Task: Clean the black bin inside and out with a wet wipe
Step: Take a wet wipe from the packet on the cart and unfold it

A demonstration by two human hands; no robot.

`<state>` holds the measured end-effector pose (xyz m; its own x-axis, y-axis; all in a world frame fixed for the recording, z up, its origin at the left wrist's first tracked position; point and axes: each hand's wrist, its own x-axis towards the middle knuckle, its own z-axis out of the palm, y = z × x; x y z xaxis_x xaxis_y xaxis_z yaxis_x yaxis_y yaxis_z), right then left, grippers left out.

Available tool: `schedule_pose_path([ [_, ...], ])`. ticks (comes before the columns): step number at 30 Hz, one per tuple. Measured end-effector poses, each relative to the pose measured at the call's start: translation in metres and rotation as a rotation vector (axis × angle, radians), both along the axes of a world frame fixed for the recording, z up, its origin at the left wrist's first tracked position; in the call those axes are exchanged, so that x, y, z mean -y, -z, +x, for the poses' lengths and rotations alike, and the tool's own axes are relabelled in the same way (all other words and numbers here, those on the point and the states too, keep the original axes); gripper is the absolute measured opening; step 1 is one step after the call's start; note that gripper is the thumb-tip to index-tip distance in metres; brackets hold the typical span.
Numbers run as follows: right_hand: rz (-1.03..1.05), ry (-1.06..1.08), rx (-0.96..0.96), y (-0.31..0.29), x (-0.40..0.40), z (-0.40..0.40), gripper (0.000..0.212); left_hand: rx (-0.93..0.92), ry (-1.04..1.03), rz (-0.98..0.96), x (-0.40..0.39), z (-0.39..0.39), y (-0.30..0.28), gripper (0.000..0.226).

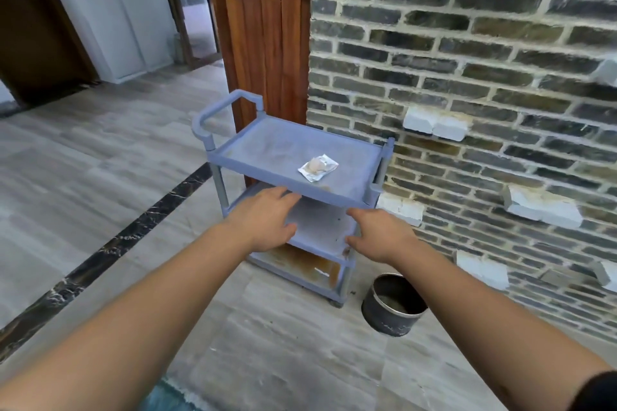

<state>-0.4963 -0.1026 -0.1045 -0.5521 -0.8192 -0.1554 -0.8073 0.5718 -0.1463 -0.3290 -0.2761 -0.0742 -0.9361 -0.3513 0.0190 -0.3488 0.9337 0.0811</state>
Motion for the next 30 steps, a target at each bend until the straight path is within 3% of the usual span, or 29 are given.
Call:
schedule_pose_path([
  [11,0.040,-0.017,0.076,0.052,0.130,-0.126,0.047,0.105,-0.001,0.157,0.109,-0.150,0.055,0.054],
  [24,0.102,0.194,0.189,0.145,0.306,-0.258,0.042,0.307,0.107,0.226,0.292,-0.353,0.165,0.053],
  [30,0.150,0.213,0.205,0.174,0.342,-0.286,0.034,0.313,0.191,0.244,0.319,-0.404,0.204,0.046],
])
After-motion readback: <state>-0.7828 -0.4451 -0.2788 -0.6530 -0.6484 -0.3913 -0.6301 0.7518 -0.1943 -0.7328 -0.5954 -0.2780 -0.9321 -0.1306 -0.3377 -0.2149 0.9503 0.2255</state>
